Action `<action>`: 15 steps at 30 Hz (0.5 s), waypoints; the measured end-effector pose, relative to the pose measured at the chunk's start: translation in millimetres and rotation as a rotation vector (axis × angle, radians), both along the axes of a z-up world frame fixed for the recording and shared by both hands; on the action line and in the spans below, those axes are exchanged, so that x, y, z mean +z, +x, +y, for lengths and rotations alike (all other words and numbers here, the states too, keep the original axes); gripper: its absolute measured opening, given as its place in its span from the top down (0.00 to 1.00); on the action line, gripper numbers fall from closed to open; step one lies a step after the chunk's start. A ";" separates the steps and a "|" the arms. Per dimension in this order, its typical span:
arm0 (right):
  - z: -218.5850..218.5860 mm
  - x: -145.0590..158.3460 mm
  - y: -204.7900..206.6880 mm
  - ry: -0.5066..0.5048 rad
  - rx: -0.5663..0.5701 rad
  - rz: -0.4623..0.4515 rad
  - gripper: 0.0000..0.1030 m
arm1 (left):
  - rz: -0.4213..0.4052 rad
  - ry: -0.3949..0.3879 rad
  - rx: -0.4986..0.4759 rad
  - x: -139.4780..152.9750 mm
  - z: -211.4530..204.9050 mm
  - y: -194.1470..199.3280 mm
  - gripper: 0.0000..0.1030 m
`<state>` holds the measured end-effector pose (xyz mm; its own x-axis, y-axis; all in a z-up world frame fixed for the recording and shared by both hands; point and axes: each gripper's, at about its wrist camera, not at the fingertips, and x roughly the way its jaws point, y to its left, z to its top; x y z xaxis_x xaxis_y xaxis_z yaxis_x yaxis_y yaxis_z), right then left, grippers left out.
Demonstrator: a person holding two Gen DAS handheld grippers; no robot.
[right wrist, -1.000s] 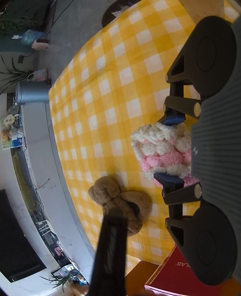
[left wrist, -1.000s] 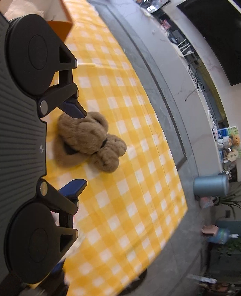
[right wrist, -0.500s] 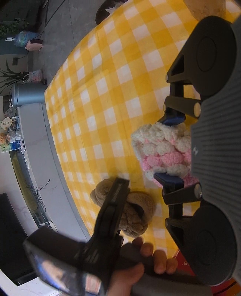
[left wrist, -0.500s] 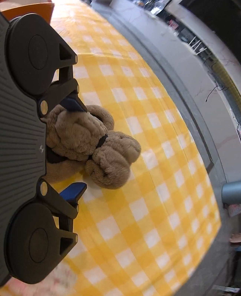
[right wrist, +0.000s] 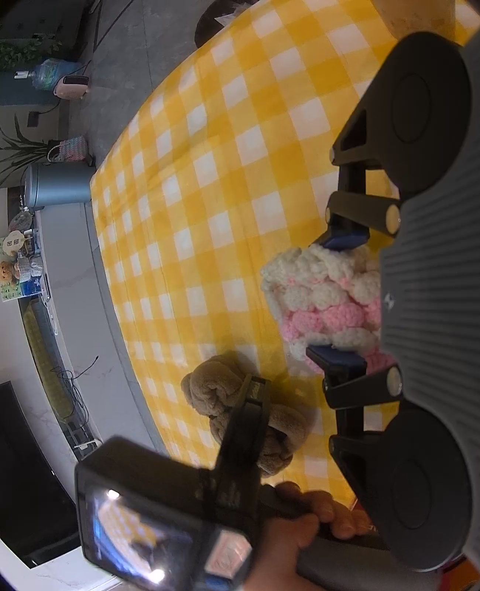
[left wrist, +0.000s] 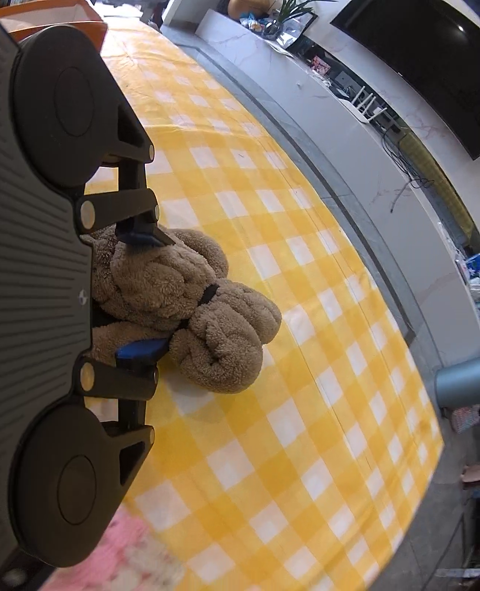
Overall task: Organize soft objects
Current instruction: 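Lift and carry the crocheted item and the bear over the white box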
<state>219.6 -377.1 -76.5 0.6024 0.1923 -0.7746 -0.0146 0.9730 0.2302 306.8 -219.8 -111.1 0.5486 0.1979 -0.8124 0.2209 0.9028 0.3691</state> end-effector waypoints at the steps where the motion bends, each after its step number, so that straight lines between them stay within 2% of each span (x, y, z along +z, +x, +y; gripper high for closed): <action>1: 0.7 0.7 -0.9 -0.007 -0.004 -0.001 0.50 | -0.012 -0.012 -0.010 3.8 0.6 -5.5 0.46; 4: 2.5 3.1 -2.5 -0.021 -0.002 -0.010 0.50 | -0.060 -0.053 -0.051 19.5 -0.8 -25.0 0.46; 9: 1.6 8.5 -4.9 -0.022 -0.034 -0.030 0.50 | -0.099 -0.151 -0.039 47.5 3.3 -54.1 0.46; 15: 1.9 28.4 -12.2 -0.011 -0.035 -0.089 0.50 | -0.217 -0.202 -0.051 90.0 17.6 -91.7 0.46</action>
